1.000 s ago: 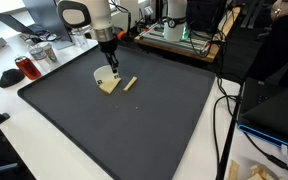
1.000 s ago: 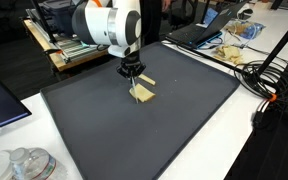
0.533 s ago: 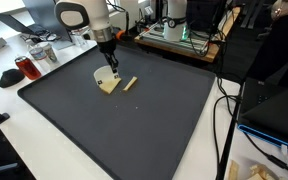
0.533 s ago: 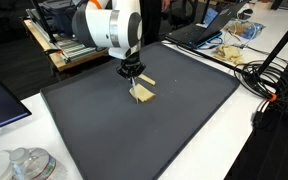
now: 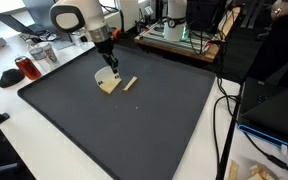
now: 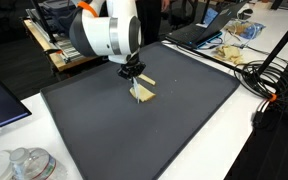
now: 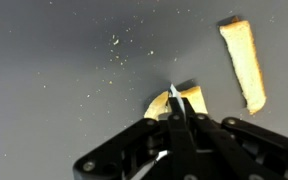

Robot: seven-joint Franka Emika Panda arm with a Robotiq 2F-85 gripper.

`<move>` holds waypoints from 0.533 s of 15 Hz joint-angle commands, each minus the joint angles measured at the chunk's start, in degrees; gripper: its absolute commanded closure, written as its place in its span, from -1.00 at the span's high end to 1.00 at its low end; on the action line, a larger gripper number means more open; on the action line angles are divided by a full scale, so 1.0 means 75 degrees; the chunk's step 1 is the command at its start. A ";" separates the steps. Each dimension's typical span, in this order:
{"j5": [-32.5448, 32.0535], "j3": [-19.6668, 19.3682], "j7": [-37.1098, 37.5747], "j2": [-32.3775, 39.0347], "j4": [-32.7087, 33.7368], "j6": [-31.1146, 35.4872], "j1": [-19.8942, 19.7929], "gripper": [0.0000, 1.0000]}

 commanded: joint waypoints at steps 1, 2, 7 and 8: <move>-0.0445 0.1335 0.0276 0.0770 0.0564 0.0023 -0.0927 -0.98; -0.0580 0.1582 0.0277 0.0768 0.0670 0.0041 -0.1154 -0.98; -0.0974 0.2469 0.0278 0.0965 0.1315 0.0202 -0.2138 -0.98; -0.1007 0.2604 0.0255 0.1032 0.1435 0.0236 -0.2301 -0.98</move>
